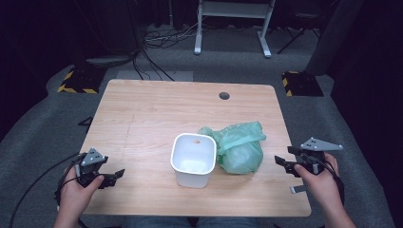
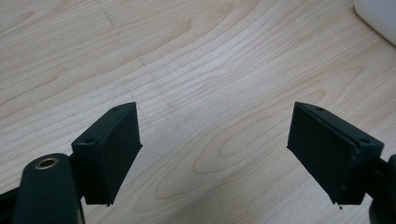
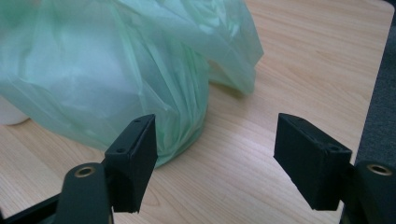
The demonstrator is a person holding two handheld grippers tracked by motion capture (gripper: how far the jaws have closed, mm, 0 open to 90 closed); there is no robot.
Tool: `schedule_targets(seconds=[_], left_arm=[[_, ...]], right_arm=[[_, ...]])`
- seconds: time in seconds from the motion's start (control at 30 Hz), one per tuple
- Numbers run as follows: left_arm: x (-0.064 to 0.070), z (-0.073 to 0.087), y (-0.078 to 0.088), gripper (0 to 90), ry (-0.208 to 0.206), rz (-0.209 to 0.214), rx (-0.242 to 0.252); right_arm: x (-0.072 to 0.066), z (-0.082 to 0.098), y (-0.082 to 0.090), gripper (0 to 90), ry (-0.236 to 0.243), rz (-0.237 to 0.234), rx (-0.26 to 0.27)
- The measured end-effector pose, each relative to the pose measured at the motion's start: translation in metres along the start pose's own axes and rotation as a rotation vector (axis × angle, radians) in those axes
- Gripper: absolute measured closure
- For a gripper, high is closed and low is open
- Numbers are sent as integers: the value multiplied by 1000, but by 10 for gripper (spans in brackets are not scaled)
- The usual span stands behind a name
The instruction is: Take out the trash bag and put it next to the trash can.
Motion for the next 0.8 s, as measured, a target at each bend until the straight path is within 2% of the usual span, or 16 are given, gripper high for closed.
schedule_targets(seconds=[0.23, 0.37, 0.47, 0.57, 0.8], left_arm=[[-7, 12, -5, 171, -28, -4, -50], [-8, 16, -7, 171, -21, 10, -62], [-11, 21, -10, 171, -17, 5, -73], [-12, 24, -13, 171, 6, 17, -79], [-19, 31, -16, 172, 14, 9, -100]], right_arm=[[6, 20, -13, 284, -12, 3, -8], [9, 30, -20, 271, -20, 4, -8], [10, 36, -24, 257, -21, 6, -11], [10, 44, -28, 251, -30, -3, -25], [11, 59, -38, 234, -32, -1, -40]])
Point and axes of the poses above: each handheld gripper's, and its own axes: y roughly backward along the jaws, z roughly out of its underside, x roughly to its right, the point moved 10 cm from there along -y, roughly forward along the jaws, and after that the axes turned 1 degree about -z, right-handed, at the moved point
